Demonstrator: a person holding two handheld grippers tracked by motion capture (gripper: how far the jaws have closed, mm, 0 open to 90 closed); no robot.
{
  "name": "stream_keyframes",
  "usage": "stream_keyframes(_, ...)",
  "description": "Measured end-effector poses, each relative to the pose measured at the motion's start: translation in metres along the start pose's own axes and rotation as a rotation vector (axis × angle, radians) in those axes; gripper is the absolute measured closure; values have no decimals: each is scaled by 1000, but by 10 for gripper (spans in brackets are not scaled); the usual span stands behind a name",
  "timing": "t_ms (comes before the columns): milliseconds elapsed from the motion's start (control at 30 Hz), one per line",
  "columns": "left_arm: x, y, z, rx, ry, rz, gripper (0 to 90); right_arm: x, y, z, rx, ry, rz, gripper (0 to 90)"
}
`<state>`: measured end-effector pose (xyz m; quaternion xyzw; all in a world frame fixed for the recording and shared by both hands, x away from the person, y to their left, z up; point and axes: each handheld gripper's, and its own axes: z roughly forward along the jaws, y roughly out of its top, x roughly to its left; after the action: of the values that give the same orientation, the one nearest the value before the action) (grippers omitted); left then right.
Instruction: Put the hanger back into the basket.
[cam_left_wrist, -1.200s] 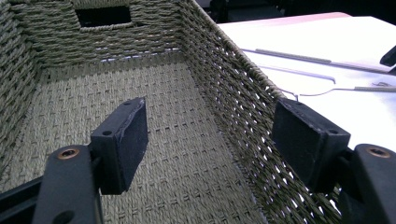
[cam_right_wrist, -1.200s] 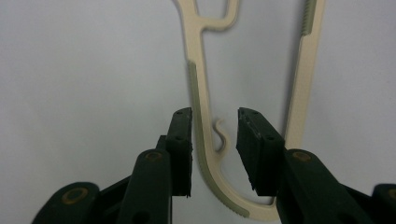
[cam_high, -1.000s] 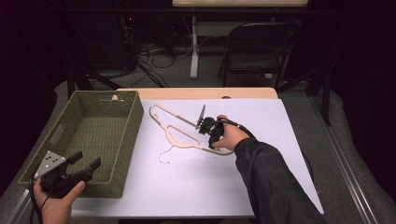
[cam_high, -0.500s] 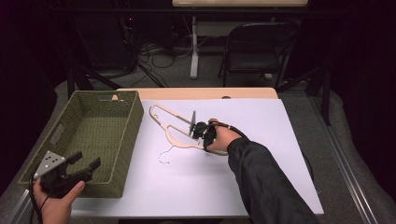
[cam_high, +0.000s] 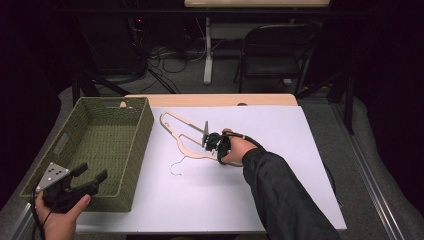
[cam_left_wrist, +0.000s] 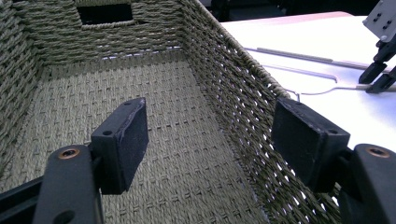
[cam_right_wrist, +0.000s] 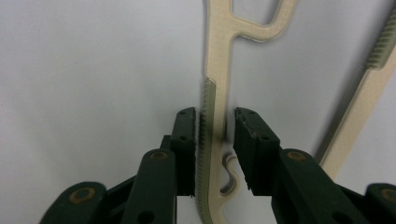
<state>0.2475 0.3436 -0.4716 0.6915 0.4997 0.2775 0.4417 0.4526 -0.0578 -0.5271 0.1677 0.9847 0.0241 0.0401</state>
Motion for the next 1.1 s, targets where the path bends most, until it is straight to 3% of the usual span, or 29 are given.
stream_keyframes(300, 0, -1, -1, 2, 5, -2, 276, -1, 1, 1, 5, 34, 7, 792)
stream_keyframes(767, 0, -1, 0, 5, 2, -2, 277, -2, 1, -1, 16, 44, 27, 803)
stream_keyframes(1100, -1, -1, 1, 6, 2, -1, 277, -1, -3, -5, -20, 26, 24, 805)
